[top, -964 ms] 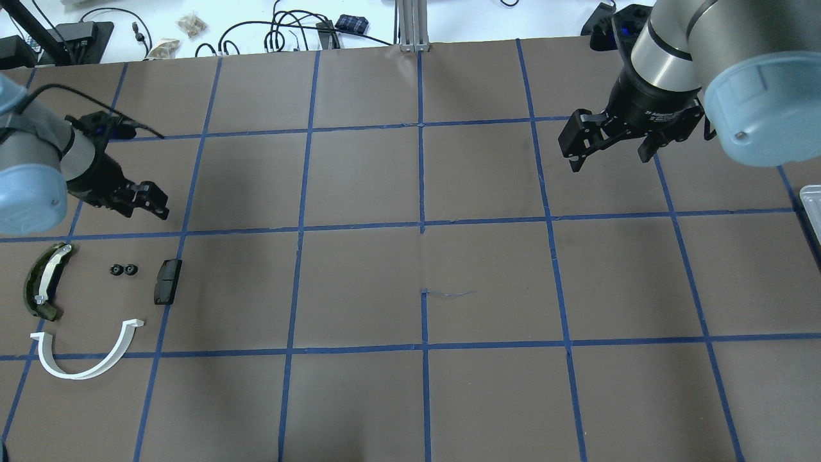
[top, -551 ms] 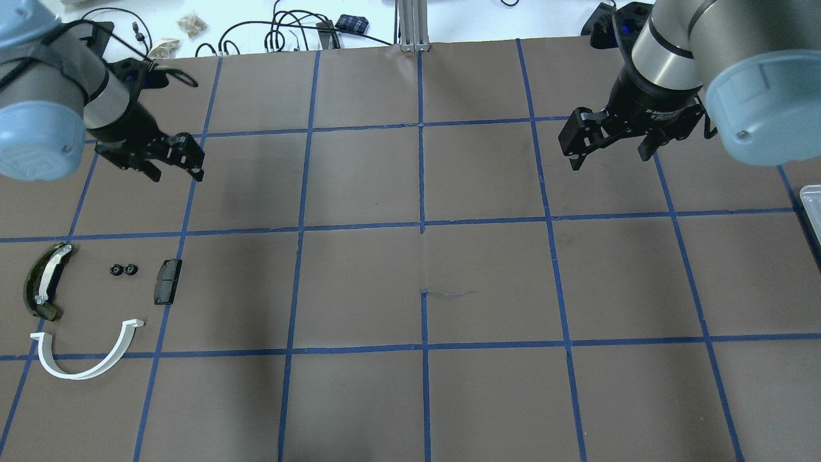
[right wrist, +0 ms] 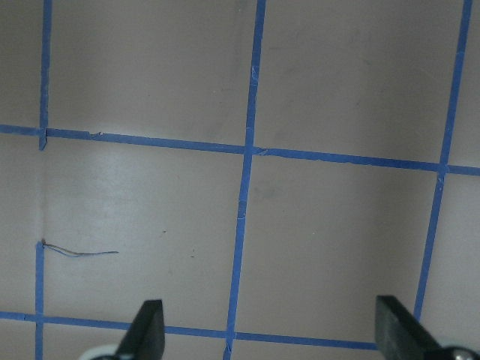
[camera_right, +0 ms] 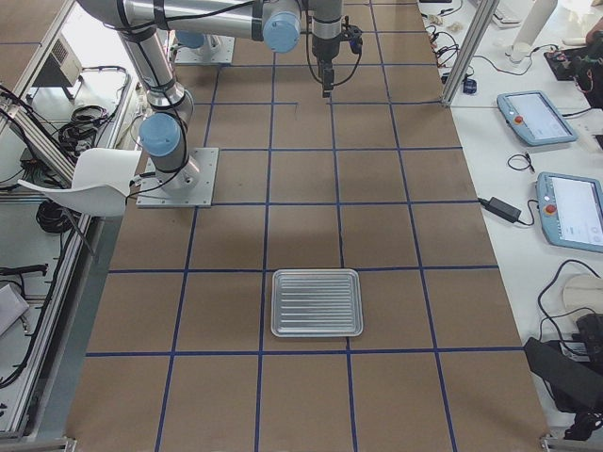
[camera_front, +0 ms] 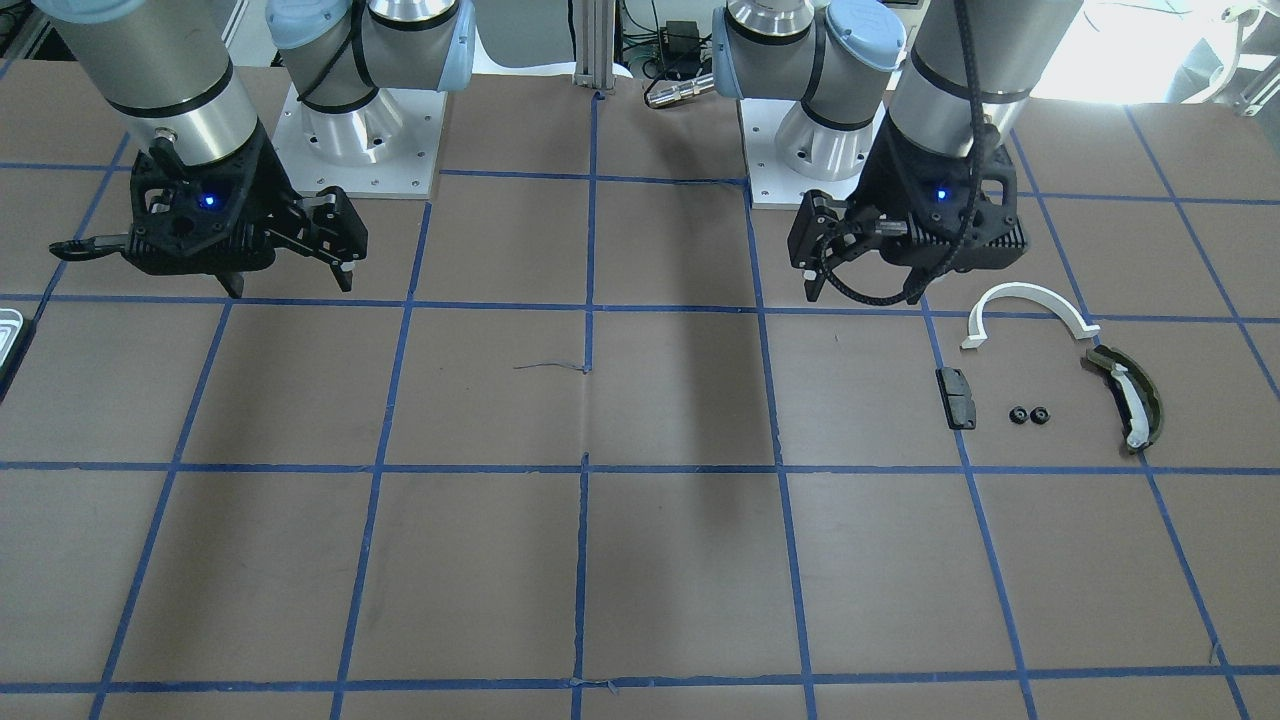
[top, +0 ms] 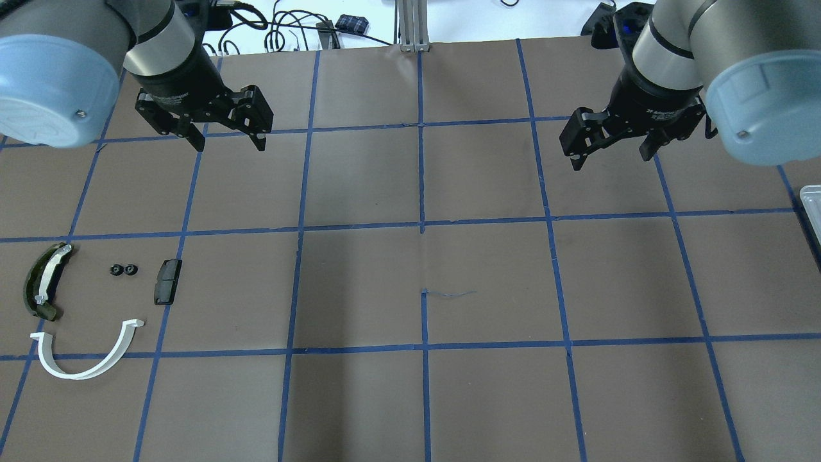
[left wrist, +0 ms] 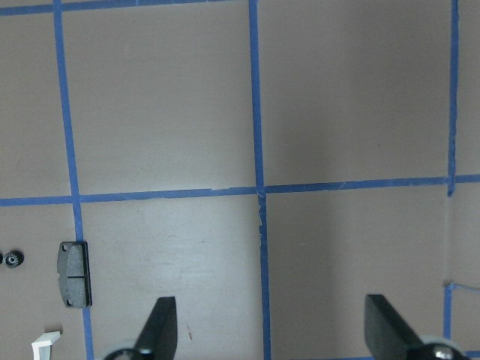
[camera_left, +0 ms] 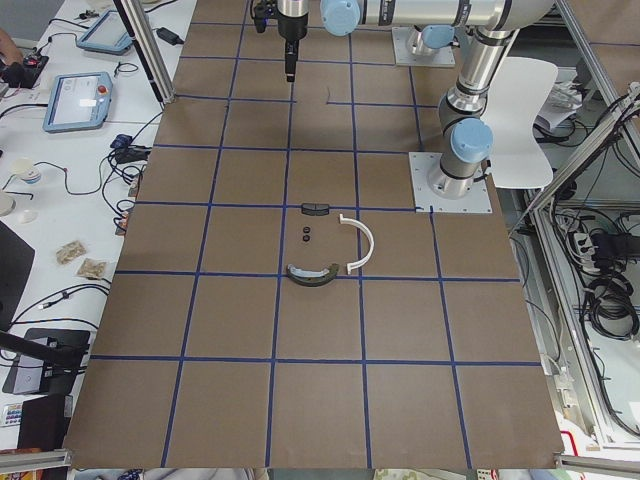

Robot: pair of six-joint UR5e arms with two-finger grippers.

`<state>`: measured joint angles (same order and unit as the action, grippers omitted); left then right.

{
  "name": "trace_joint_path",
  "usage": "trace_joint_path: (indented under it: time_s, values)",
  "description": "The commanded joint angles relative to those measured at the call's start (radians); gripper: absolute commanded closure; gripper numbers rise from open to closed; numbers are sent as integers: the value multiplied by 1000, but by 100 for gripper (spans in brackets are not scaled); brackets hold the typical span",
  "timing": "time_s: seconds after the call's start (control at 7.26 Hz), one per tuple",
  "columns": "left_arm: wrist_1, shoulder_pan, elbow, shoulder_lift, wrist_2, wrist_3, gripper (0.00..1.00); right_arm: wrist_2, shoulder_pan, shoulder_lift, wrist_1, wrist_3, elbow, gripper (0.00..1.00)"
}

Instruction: Place bearing gear from tray to pile

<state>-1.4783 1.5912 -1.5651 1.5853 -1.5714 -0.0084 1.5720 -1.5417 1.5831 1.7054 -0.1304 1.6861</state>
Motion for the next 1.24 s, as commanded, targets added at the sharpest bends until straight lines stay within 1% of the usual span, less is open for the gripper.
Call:
trace_joint_path:
  time_s: [0.0,0.14,0.55,1.1]
  values:
    - [-11,0,-15,-39,8,-8,8,2,2,-2,0,0,0,0]
    - [-28,-2,-15,-45,8,-8,7,0,2,0,0,0,1,0]
    - [-28,-20,-6,-45,2,-8,1,0,0,2,-1,0,-2,0]
    - [-30,-20,-6,-48,-4,-7,0,-4,0,0,0,0,-3,0]
